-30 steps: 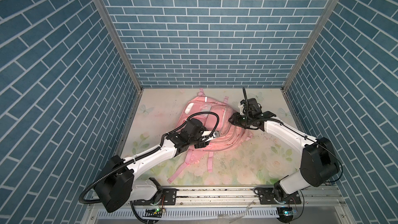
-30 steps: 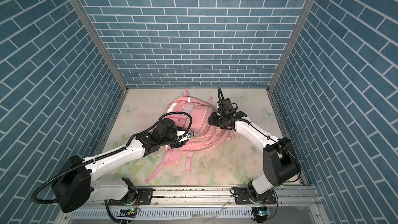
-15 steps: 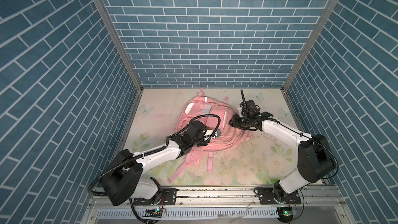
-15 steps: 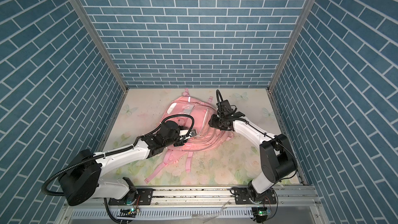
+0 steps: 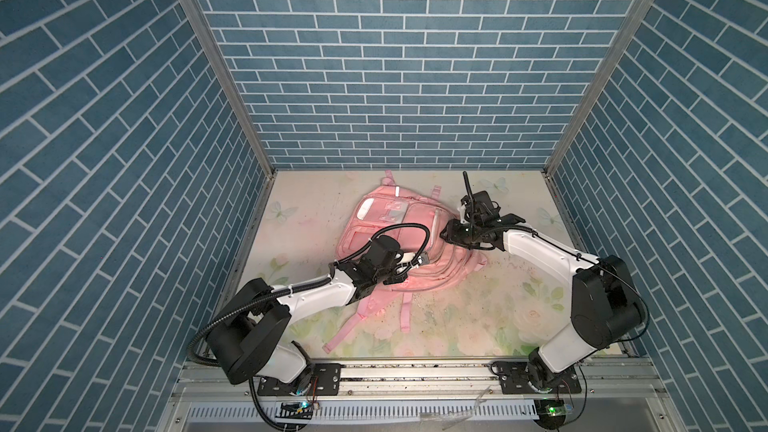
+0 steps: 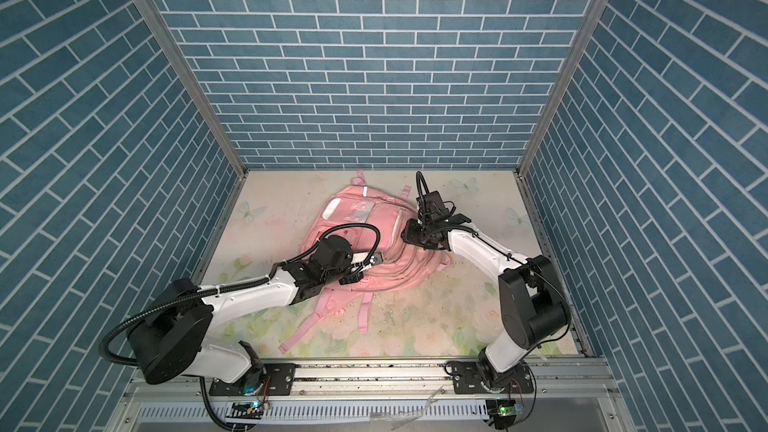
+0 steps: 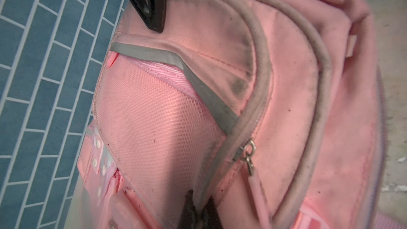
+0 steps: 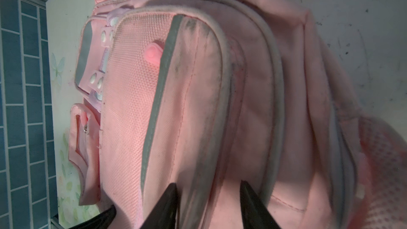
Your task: Pack the student bag
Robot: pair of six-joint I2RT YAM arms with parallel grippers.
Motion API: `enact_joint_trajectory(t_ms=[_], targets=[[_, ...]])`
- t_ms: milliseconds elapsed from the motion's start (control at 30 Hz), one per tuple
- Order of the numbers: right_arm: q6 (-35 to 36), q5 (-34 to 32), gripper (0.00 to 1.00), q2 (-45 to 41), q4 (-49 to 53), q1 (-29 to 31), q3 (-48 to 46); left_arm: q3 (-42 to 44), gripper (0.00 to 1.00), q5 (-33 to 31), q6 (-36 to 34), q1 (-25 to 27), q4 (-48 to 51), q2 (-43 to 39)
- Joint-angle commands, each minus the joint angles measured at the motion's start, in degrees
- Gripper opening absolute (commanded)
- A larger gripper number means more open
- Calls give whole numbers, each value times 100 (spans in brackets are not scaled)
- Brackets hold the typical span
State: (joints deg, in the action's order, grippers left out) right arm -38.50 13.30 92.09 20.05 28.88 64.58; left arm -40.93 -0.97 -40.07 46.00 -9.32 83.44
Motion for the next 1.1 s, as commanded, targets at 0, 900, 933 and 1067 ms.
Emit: enact_joint_trajectory(t_ms=[0, 900, 933, 1067], targets=[[84, 273, 46, 171, -259, -154, 187, -16, 0, 487, 537, 353, 263, -126], [2876, -1272, 35, -4389, -2691, 588, -3539, -1840, 0, 929, 4003, 657, 703, 1015], [2983, -1552, 36, -4495, -2868, 967, -3765, -1842, 0, 932, 4006, 658, 704, 1024], [2954, -2465, 39, -4505, -3457, 1822, -4292, -1826, 0, 935, 3988, 666, 686, 1004]])
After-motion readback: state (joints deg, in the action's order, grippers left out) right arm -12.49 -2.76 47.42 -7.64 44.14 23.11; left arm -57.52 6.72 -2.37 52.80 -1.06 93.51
